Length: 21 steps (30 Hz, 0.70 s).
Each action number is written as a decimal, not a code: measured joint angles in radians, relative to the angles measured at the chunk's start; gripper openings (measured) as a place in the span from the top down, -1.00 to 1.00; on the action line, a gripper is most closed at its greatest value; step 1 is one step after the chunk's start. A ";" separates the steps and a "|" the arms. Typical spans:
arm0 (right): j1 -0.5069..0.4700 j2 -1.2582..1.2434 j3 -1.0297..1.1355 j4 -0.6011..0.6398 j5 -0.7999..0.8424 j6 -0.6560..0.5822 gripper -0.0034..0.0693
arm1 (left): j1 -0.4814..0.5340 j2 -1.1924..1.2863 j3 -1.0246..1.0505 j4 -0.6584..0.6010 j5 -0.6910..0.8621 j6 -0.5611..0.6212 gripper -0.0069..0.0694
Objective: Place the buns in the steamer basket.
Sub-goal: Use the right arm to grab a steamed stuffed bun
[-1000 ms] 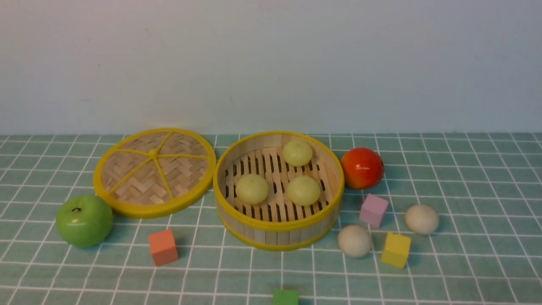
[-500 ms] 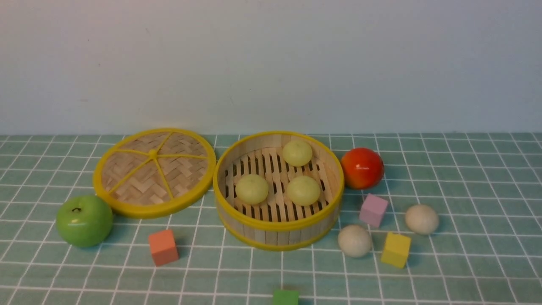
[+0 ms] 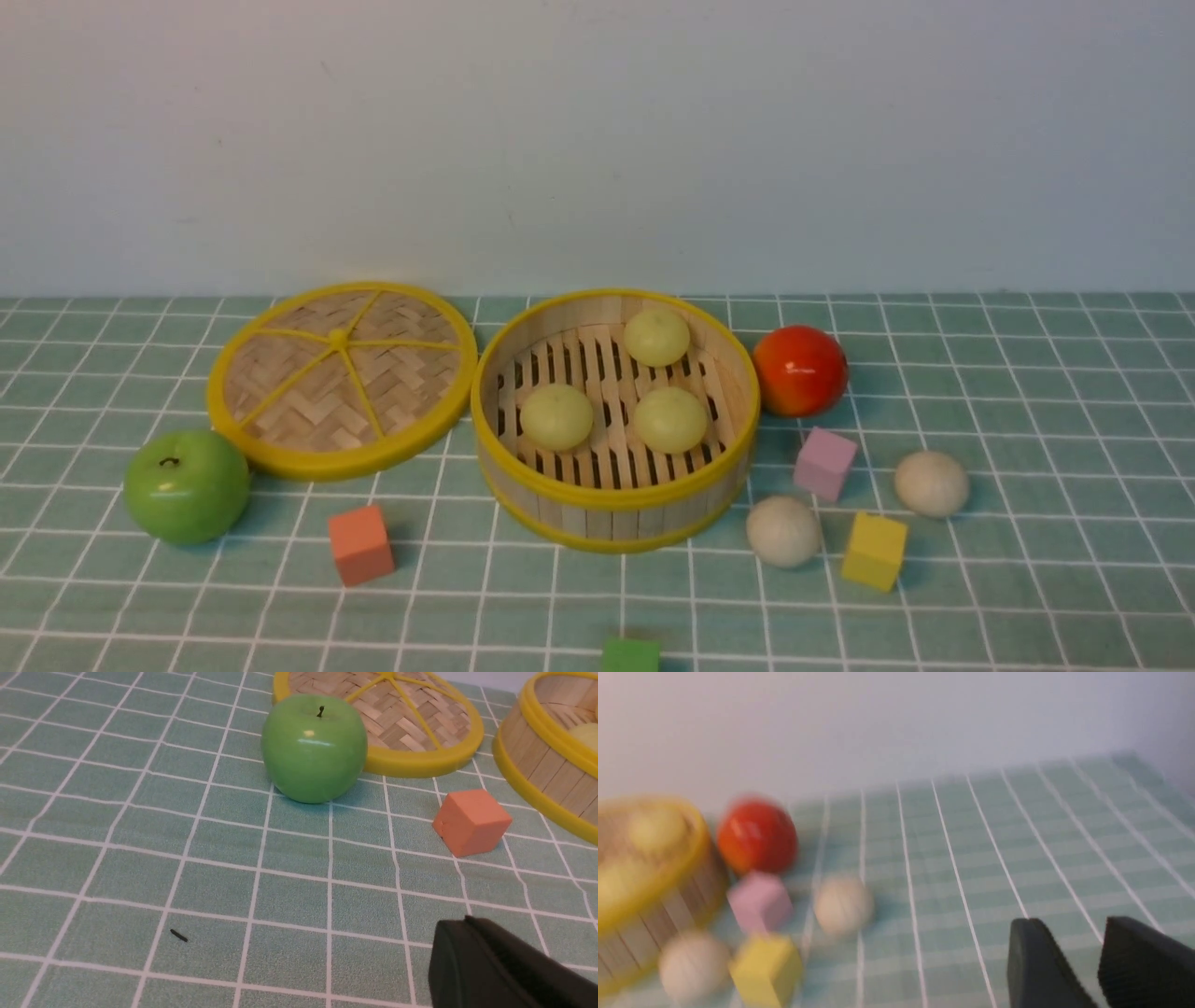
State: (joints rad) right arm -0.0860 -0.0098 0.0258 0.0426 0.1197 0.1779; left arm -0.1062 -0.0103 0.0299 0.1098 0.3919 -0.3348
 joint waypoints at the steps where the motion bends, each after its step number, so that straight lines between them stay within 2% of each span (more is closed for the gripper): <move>1: 0.000 0.000 0.000 0.013 -0.030 0.014 0.25 | 0.000 0.000 0.000 0.000 0.000 0.000 0.78; 4: 0.000 0.000 0.000 0.027 -0.120 0.039 0.25 | 0.000 0.000 0.000 0.000 0.000 0.000 0.77; 10: 0.000 0.000 -0.011 0.043 -0.169 0.062 0.25 | 0.000 0.000 0.000 0.000 0.000 0.000 0.75; 17: 0.000 0.131 -0.293 0.058 -0.020 0.099 0.25 | 0.000 0.000 0.000 0.000 0.000 0.000 0.75; 19: 0.000 0.299 -0.483 0.057 0.119 0.101 0.25 | 0.000 0.000 0.000 0.000 0.000 0.000 0.75; 21: 0.000 0.425 -0.583 0.053 0.219 0.100 0.25 | 0.000 0.000 0.000 0.000 0.000 0.000 0.75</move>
State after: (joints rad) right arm -0.0863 0.4153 -0.5576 0.0955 0.3389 0.2774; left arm -0.1062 -0.0103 0.0299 0.1098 0.3919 -0.3348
